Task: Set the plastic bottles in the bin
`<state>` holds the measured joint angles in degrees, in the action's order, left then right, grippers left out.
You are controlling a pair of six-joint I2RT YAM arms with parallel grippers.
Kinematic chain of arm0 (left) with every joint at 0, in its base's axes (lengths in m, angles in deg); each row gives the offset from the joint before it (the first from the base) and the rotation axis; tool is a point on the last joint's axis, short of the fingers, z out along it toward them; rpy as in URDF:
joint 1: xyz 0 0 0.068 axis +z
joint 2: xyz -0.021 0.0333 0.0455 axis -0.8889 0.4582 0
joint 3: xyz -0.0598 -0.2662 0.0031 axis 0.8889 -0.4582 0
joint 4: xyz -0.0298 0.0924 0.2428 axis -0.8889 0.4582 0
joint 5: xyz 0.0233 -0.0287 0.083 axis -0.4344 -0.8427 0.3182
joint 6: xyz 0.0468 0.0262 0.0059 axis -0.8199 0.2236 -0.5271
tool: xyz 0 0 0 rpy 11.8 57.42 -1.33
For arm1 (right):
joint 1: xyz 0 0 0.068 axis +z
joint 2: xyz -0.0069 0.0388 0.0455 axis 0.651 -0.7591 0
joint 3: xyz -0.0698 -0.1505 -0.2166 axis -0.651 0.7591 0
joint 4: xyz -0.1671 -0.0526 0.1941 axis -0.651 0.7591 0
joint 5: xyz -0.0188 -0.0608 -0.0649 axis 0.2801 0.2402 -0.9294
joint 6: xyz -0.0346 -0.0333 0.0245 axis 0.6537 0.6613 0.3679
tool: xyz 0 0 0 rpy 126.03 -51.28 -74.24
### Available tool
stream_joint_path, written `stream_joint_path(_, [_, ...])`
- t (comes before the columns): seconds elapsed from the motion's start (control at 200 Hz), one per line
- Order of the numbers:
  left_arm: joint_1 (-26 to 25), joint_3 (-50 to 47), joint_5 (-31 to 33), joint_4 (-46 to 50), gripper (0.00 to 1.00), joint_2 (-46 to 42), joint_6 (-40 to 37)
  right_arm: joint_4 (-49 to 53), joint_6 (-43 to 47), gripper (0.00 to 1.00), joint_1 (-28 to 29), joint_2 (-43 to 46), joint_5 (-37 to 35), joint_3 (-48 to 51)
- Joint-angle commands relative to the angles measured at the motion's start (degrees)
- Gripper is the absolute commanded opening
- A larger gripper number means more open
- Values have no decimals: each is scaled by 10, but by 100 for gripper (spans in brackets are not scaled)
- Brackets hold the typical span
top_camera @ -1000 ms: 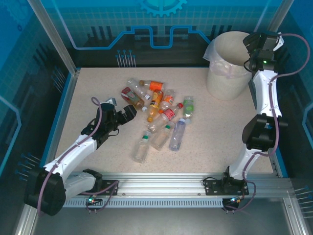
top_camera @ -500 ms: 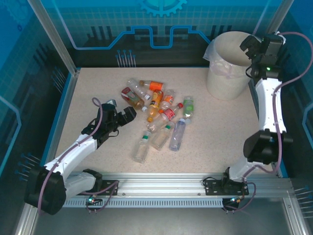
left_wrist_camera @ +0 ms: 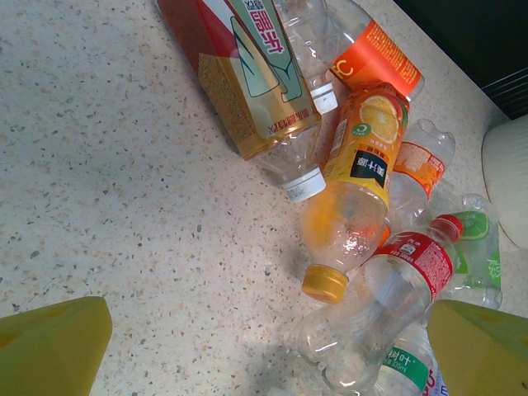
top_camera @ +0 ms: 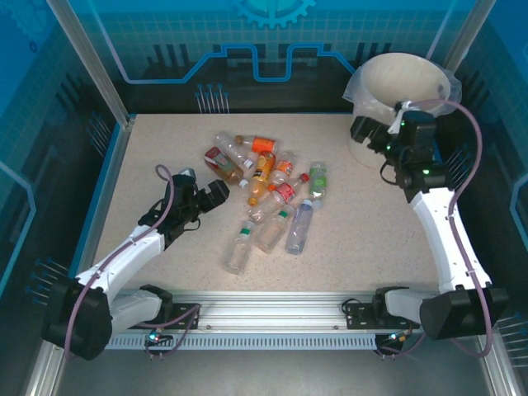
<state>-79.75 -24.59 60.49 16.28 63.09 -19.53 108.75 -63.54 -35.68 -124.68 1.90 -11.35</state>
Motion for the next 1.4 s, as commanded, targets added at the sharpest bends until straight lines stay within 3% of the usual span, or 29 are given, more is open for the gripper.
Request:
stream_joint_path(0.0, [3,7,5,-4,99,0,0,12,8,100,34,3,11,35])
stream_joint_path(0.365, [3,21,-1,10,99,14,6,86,44,100,121,-157,-61,15])
stream_joint_path(0.63, [3,24,9,17,99,16,8,108,50,100,142,-315,-106,-93])
stream_joint_path(0.82, [3,25,15,33,99,15,1,157,47,95,152,-423,-161,-170])
stream_joint_path(1.075, [4,24,10,35,99,25,4,155,53,75,149,-464,-132,-168])
stream_joint_path(1.396, [3,32,6,32,99,37,8,147,43,70,136,-496,-121,-158])
